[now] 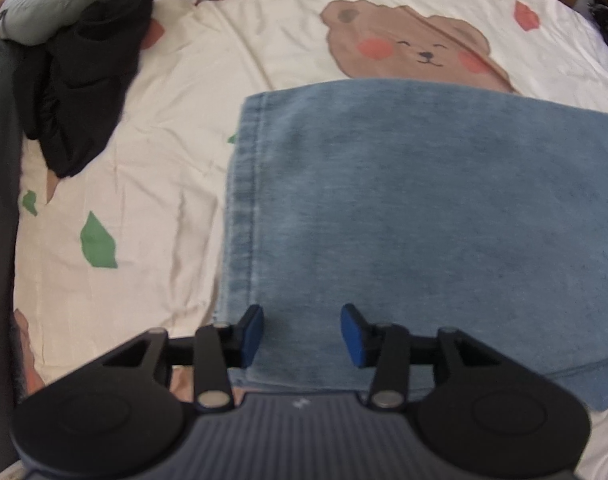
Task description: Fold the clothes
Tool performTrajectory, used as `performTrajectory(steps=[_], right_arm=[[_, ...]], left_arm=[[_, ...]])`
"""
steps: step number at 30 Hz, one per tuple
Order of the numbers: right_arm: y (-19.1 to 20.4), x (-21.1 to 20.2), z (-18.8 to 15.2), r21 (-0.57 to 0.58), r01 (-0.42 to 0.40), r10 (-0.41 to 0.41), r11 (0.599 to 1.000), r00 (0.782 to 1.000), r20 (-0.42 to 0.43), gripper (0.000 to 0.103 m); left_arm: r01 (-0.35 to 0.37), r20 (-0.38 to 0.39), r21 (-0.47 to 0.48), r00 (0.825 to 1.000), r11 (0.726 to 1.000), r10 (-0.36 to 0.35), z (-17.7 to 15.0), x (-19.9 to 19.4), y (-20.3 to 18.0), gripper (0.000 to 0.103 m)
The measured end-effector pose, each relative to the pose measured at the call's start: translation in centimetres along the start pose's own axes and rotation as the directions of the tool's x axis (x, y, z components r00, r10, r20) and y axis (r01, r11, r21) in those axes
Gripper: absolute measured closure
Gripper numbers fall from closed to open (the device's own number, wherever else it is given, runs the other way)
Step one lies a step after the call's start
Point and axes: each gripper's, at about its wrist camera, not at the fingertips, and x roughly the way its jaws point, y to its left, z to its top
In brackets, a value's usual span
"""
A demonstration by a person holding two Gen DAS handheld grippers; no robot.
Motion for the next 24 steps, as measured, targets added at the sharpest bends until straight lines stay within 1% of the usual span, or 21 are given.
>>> performTrajectory(steps=[5, 8, 9, 10, 11, 14, 16, 19, 22, 24], right_arm=[[0.8, -0.5, -0.1, -0.041, -0.005, 0.005, 0.999, 1.0, -0.007, 0.045], [1.0, -0.5, 0.1, -0.063, 0.018, -0.018, 0.998, 1.0, 0.005, 0.045], [1.0, -0.6, 0.2, -0.074, 0.029, -0.028, 0.997, 0.999, 0.016, 0.045], [1.1, -0.6, 0.3, -0.084, 0.039, -0.037, 0.996, 0.999, 0.026, 0.045], [1.1, -0.3, 0.5, -0.09, 0.036, -0.034, 0.995, 0.999, 0.026, 0.045], [0.7, 0.7, 1.0, -0.093, 0.014, -0.013, 0.996, 1.0, 0.011, 0.045], [0.2, 1.5, 1.3, -0.076, 0.007, -0.006, 0.997, 1.0, 0.016, 0.045], [-0.6, 3.2, 1.8, -0.055, -0.024, 0.026, 0.998, 0.999, 0.034, 0.045], [-1.2, 4.4, 1.7, -0.034, -0.036, 0.037, 0.999, 0.999, 0.017, 0.046], [-1.5, 4.7, 1.4, -0.008, -0.059, 0.059, 0.998, 0.998, 0.011, 0.046]], left_arm=[[-0.003, -0.001, -0.038, 1.0, 0.999, 0.003, -0.3, 0.3, -0.5, 0.055], [-0.002, 0.006, -0.048, 1.0, 0.999, 0.002, -0.7, 0.2, -1.1, 0.056], [-0.004, 0.002, -0.046, 1.0, 0.999, 0.004, -0.8, 0.2, -1.4, 0.056], [-0.007, -0.003, -0.044, 1.0, 0.999, 0.007, -0.9, 0.1, -1.6, 0.064], [0.001, 0.0, -0.049, 1.0, 0.999, -0.001, -1.1, 0.0, -1.8, 0.068], [0.031, 0.01, -0.053, 0.999, 0.998, -0.03, -1.6, -0.3, -2.5, 0.069], [0.036, 0.022, -0.034, 0.999, 0.999, -0.035, -1.9, -0.5, -3.2, 0.069], [0.047, 0.013, -0.054, 0.999, 0.997, -0.047, -2.2, -0.8, -3.5, 0.068], [0.032, -0.006, -0.021, 0.999, 0.999, -0.032, -2.1, -1.3, -4.0, 0.068], [0.029, -0.004, -0.001, 1.0, 1.0, -0.029, -1.7, -1.8, -4.2, 0.068]])
